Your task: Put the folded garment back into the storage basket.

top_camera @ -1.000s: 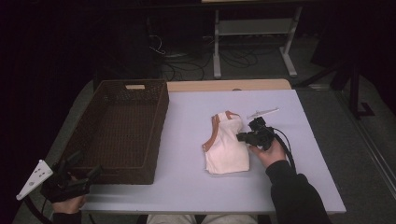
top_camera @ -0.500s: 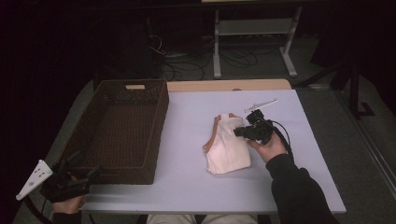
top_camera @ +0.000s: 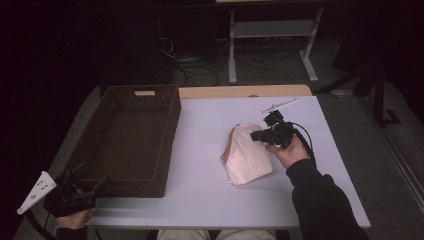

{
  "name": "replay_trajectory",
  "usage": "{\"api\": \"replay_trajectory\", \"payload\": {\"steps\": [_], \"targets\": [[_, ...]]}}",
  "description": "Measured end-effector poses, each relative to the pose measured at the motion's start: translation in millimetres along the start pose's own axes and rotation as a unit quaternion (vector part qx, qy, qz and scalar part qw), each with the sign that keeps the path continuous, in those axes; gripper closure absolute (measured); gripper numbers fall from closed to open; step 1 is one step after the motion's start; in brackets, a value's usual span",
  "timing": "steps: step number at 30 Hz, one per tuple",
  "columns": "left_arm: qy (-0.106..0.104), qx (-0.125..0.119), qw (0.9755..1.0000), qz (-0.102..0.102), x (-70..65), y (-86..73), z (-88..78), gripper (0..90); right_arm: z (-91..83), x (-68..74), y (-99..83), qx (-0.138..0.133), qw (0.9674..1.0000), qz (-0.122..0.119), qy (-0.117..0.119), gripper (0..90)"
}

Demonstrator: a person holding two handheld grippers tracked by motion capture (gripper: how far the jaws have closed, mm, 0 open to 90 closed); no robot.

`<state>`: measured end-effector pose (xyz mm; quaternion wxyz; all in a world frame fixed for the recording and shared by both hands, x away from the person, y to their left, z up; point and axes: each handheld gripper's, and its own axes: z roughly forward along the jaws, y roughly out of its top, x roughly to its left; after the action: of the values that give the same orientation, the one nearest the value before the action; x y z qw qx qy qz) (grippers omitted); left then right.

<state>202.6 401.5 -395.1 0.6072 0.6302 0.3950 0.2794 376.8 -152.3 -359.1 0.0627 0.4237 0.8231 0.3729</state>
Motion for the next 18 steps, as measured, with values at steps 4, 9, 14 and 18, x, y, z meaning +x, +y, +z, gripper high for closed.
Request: {"api": "replay_trajectory", "payload": {"steps": [4, 9, 14, 18], "targets": [[0.000, 0.000, 1.0000, -0.001, 0.2, -0.1, 0.0, 0.0, -5.1, 0.2, 5.3, -0.003, 1.0000, -0.001, 0.001, 86.1], [-0.001, 0.000, 1.0000, -0.001, 0.0, 0.0, 0.0, 0.0, -11.1, 2.3, 12.2, -0.007, 1.0000, -0.005, 0.001, 86.1], [0.000, 0.000, 1.0000, 0.000, 0.0, -0.1, 0.2, 0.0, -16.5, 4.2, 18.0, -0.012, 0.9999, -0.009, 0.001, 86.1], [0.000, 0.001, 1.0000, 0.001, -0.1, -0.1, 0.3, 0.0, -20.7, 4.9, 22.3, -0.017, 0.9998, -0.010, 0.001, 86.1]]}}
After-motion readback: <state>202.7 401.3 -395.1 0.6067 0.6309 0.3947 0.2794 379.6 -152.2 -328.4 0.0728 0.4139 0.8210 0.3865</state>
